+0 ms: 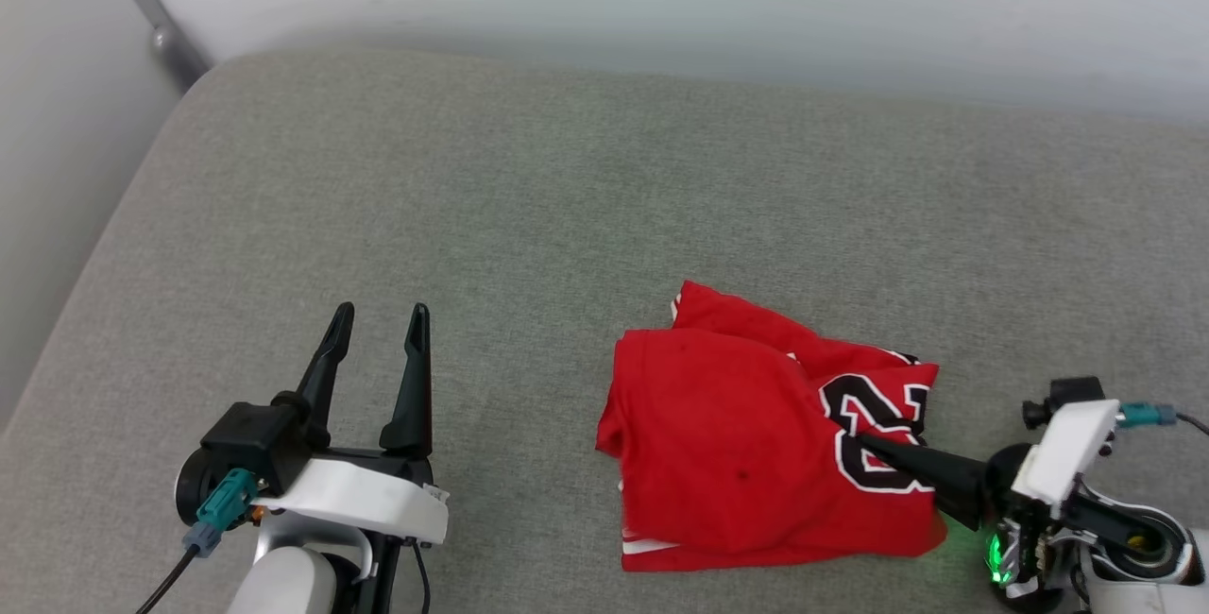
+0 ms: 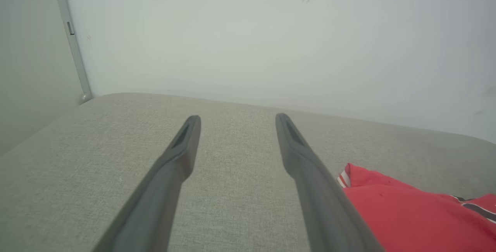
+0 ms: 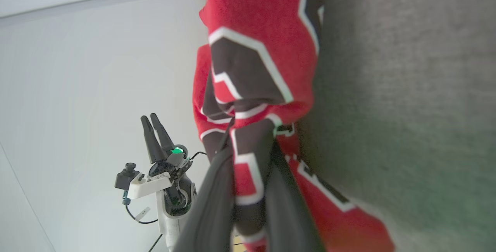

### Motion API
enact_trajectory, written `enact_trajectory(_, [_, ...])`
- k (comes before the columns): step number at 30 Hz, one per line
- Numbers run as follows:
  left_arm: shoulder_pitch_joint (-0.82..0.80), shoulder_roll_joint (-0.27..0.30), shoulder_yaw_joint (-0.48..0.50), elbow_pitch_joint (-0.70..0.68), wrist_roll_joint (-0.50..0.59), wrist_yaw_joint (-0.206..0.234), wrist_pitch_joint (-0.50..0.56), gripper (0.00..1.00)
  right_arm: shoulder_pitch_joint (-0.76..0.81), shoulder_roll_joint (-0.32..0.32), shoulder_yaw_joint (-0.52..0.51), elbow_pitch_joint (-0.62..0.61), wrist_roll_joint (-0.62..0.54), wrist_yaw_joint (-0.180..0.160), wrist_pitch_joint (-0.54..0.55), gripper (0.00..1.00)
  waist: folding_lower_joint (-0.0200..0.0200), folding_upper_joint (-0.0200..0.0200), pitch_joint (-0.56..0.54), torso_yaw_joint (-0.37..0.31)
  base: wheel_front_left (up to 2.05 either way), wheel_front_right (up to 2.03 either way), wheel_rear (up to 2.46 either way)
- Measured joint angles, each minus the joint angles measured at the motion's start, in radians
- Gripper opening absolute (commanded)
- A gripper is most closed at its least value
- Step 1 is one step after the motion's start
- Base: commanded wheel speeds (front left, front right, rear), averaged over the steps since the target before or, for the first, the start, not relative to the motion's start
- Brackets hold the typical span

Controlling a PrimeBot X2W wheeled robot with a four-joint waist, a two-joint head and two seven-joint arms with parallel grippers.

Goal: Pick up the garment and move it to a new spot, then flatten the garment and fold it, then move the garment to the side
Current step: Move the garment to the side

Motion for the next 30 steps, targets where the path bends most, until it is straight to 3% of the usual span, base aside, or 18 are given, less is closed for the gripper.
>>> enact_trajectory(5, [0.001, 0.007, 0.005, 0.007, 0.012, -0.009, -0.002, 1.00, 0.035, -0.002, 0.098, -0.166, -0.129, 0.000, -0.057, 0.00, 0.0000, 0.0000, -0.015, -0.030, 0.00, 0.00, 0.00])
enact_trajectory(14, [0.015, 0.030, 0.010, -0.019, 0.033, -0.011, -0.003, 1.00, 0.047, -0.111, 0.276, -0.357, -0.446, 0.000, -0.139, 0.00, 0.0000, 0.0000, -0.039, -0.144, 0.00, 0.00, 0.00])
enact_trajectory(23, [-0.033, 0.062, -0.005, -0.118, 0.066, -0.011, 0.022, 1.00, -0.060, -0.166, 0.281, -0.311, -0.620, 0.002, -0.201, 0.00, 0.0000, 0.0000, 0.003, -0.334, 0.00, 0.00, 0.00])
enact_trajectory(30, [-0.155, 0.110, -0.035, -0.257, 0.116, -0.029, 0.100, 1.00, -0.199, -0.230, 0.196, -0.205, -0.737, 0.002, -0.292, 0.00, 0.0001, 0.0000, 0.167, -0.441, 0.00, 0.00, 0.00])
